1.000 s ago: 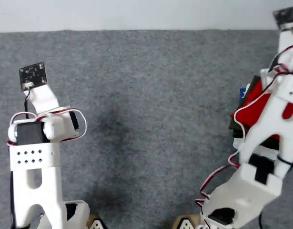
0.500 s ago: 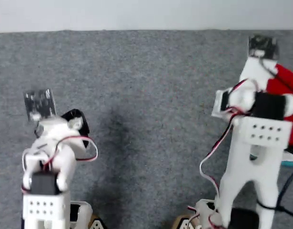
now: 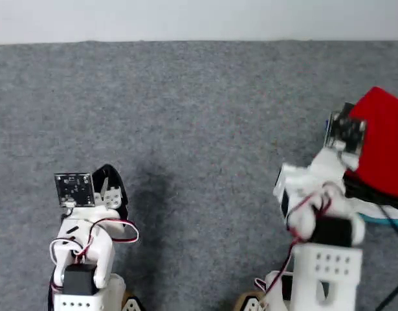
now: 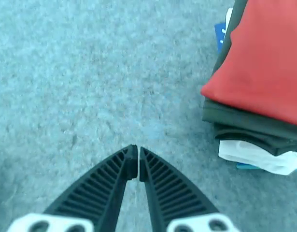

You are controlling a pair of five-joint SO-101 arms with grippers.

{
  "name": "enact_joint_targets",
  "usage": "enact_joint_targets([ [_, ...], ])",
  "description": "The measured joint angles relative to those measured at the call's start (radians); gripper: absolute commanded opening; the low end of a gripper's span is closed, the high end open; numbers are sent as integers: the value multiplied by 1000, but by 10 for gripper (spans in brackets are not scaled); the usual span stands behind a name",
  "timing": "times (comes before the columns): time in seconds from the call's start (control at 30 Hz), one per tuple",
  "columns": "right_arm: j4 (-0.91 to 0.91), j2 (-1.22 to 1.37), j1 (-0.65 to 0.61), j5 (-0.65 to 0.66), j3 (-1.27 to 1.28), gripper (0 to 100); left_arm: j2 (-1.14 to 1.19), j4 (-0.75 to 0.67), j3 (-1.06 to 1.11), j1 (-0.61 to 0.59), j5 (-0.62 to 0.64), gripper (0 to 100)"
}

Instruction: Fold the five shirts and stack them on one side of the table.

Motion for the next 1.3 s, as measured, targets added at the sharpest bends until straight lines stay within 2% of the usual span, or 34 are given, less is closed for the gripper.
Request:
enact_joint_targets([
  [0.2,-150,-282,-3,0,331,9,-9,0,55,8,-2,13],
  [0.53,-163,-695,-3,117,733,9,-9,0,98,8,-2,14],
  [0.87,48,-704,-75,137,747,9,-9,6,98,8,-2,14],
  [1.13,150,-704,-78,140,747,9,-9,201,98,8,-2,14],
  [1.3,175,-704,-74,140,747,9,-9,256,98,8,-2,14],
])
